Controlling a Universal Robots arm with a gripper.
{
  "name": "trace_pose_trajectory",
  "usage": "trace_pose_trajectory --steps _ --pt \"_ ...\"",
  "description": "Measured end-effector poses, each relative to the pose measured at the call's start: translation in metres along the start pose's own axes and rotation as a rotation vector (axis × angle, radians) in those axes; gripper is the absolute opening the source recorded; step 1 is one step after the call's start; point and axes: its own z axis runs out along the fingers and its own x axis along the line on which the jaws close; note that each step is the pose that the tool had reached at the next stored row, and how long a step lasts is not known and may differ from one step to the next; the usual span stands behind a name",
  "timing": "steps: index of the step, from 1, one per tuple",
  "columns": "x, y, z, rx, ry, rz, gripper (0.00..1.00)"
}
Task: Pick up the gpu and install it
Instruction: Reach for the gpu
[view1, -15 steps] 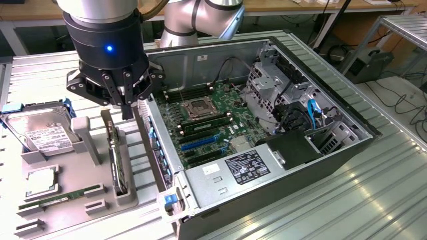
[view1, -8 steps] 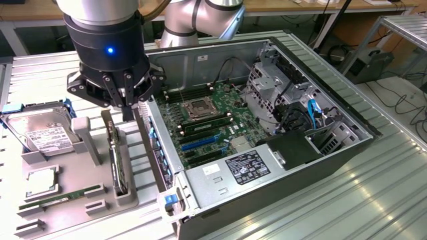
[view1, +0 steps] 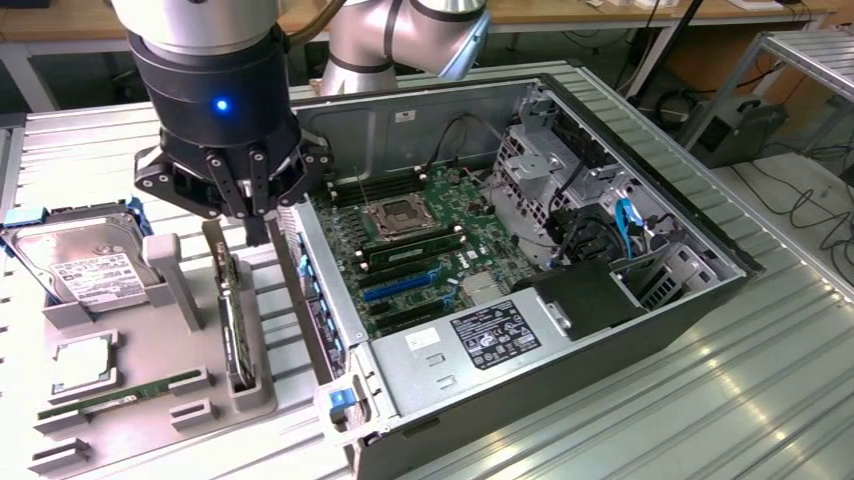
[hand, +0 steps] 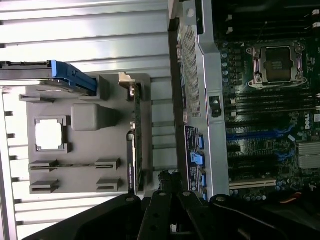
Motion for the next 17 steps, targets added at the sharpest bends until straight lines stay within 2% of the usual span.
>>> trace_pose_trajectory --steps 17 --pt "-0.0005 -0.0071 0.0004 0.0001 0.0000 0.000 0.11"
